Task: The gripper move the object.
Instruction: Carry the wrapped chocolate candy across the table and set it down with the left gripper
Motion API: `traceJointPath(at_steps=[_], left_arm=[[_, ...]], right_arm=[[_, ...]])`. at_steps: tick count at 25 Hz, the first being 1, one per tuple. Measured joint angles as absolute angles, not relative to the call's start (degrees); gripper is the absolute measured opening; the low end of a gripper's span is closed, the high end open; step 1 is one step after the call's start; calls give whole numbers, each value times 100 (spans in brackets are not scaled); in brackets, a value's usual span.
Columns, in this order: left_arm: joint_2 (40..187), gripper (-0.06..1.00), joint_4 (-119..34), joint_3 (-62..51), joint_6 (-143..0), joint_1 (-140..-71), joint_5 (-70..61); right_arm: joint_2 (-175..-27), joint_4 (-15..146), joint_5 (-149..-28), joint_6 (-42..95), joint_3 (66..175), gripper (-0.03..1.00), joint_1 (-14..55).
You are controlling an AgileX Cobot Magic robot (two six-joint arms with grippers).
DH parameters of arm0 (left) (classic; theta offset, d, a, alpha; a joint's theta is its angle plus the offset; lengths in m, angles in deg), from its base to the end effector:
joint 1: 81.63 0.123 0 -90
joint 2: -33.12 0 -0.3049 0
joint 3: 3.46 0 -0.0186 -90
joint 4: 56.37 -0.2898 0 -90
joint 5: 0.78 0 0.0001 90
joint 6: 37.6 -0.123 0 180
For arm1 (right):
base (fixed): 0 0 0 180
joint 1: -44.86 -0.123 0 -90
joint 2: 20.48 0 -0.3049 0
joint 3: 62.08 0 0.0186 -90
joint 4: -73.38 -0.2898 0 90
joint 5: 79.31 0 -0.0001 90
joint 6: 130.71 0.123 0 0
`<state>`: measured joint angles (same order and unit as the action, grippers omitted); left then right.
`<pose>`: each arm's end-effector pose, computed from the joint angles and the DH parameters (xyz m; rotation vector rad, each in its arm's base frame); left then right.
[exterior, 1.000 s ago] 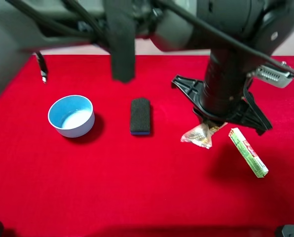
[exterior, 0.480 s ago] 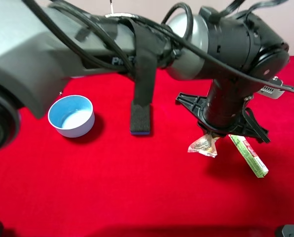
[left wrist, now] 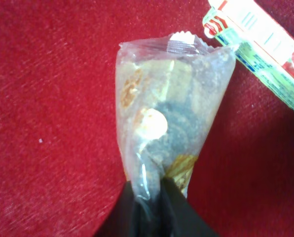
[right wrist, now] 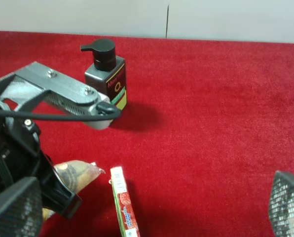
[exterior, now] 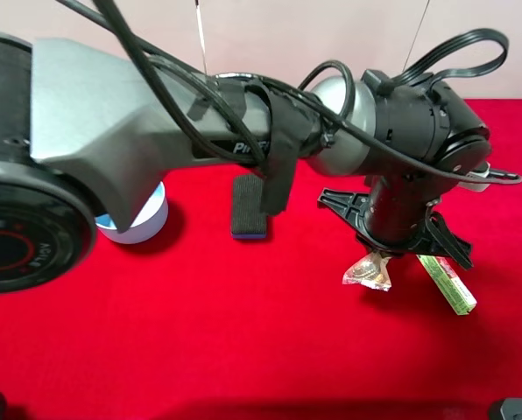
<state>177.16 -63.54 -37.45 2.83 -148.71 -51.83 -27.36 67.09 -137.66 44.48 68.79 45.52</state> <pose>0.2312 -0.5161 0.1045 0.7418 2.7461 -0.2887 0.0390 0.0110 0.2867 -0.0748 1.9905 0.0688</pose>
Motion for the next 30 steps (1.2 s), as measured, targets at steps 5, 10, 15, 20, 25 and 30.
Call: traceJointPath(at_steps=[5, 10, 15, 20, 25, 30], left_arm=[[17781, 11, -6331, -3745, 339, -14871, -5128], [17785, 35, -6324, -3745, 356, -14871, -5117], [17785, 59, -6320, -3745, 362, -14871, -5117], [17785, 72, -6318, -3745, 379, -14871, -5092], [17785, 73, -6222, -3783, 379, -14871, -5171], [17780, 73, -6197, -4033, 340, -14871, -5579]], right_arm=[[-2736, 6709, -13766, 4448, 6879, 69, 4552], [-2736, 6709, -13766, 4448, 6879, 69, 4552], [-2736, 6709, -13766, 4448, 6879, 69, 4552], [-2736, 6709, -13766, 4448, 6879, 69, 4552], [-2736, 6709, -13766, 4448, 6879, 69, 4552], [-2736, 6709, -13766, 4448, 6879, 69, 4552]])
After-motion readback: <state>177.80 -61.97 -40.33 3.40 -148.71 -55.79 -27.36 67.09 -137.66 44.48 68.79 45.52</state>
